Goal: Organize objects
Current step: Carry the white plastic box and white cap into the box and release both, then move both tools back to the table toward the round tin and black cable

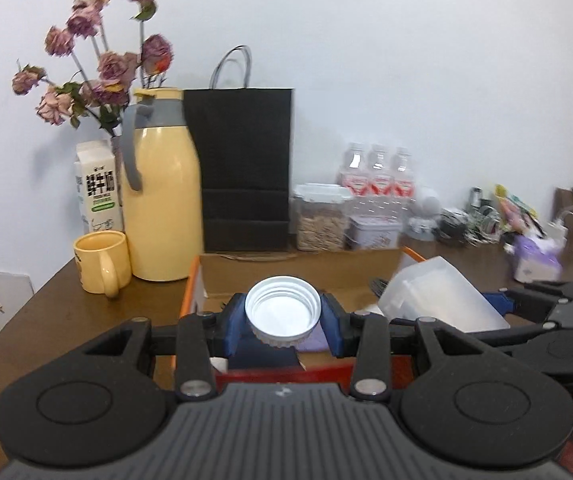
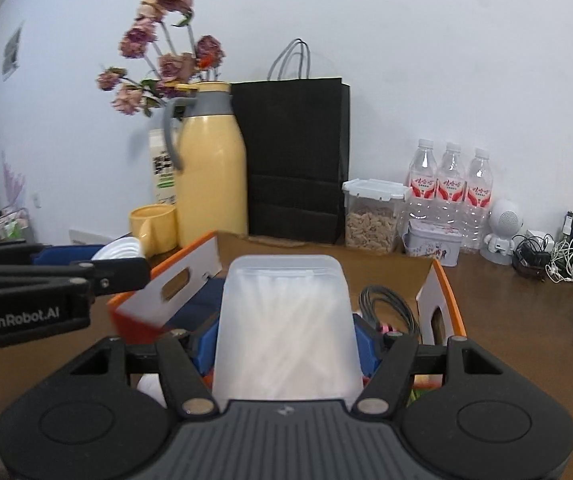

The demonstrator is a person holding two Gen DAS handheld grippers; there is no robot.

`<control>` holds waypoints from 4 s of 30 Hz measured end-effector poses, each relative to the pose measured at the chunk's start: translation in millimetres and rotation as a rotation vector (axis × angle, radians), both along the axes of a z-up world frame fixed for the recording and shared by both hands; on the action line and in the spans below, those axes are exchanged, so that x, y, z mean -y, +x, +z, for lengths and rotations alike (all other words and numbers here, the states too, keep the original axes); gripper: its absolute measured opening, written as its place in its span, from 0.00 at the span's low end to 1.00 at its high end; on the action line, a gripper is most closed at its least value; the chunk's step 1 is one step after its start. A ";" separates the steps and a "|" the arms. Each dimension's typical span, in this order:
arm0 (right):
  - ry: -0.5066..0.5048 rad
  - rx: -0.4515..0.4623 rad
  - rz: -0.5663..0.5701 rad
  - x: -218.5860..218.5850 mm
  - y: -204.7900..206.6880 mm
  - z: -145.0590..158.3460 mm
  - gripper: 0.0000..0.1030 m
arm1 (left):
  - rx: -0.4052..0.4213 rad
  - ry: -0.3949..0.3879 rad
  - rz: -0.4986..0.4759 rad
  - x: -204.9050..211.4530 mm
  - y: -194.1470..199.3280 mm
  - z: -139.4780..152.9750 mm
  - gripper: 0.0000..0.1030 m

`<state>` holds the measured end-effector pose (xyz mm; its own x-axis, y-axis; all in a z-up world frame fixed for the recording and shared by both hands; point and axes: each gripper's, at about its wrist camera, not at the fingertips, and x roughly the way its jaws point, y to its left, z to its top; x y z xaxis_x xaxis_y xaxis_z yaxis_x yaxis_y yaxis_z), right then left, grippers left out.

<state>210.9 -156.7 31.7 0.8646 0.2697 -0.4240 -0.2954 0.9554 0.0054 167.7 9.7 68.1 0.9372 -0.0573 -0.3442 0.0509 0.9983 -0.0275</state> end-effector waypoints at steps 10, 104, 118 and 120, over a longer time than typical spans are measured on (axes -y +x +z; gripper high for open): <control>0.010 -0.078 -0.037 -35.9 76.4 -27.0 0.62 | -0.059 -0.068 0.098 -24.6 79.3 -15.8 0.39; -0.028 -0.270 -0.075 82.6 -130.2 -84.7 1.00 | -0.161 -0.001 0.031 -33.4 -113.3 -63.5 1.00; -0.018 -0.226 -0.001 61.0 -109.1 -83.6 0.73 | -0.185 -0.012 0.039 -38.9 -114.7 -69.1 1.00; -0.022 -0.216 0.003 58.5 -107.0 -83.6 0.59 | -0.188 -0.013 0.042 -39.7 -114.2 -69.9 1.00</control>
<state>103.9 -215.2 -51.9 0.7524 0.2608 -0.6048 -0.2922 0.9551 0.0484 53.5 49.5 -1.7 0.8583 -0.0255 -0.5126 0.0024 0.9990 -0.0457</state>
